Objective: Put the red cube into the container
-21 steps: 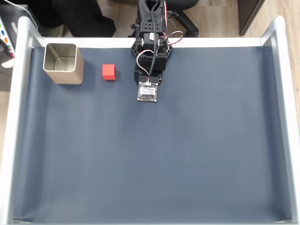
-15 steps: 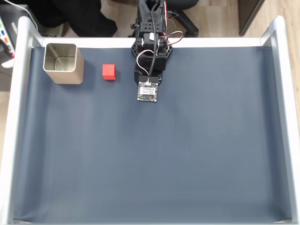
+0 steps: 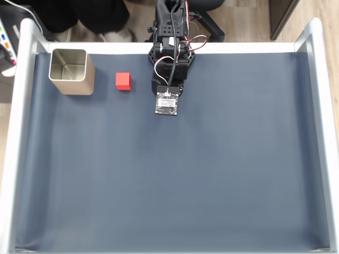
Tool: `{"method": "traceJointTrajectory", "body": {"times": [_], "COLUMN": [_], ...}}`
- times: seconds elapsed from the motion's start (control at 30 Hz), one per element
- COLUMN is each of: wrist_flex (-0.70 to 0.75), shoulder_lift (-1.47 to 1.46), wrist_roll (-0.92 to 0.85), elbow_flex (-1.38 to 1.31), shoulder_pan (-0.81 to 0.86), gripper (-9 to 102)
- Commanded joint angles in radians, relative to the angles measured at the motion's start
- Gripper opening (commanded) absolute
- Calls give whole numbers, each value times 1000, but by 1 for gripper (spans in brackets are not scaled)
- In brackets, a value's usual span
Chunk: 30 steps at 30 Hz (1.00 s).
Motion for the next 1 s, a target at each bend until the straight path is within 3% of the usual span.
{"method": "traceJointTrajectory", "body": {"times": [0.0,0.97], "wrist_flex": [8,9], "shoulder_lift": [-3,-3], "wrist_roll": [-6,-20], "elbow_flex": [-8,-8], "shoulder_pan": [9,-9], "gripper": [1,0]}}
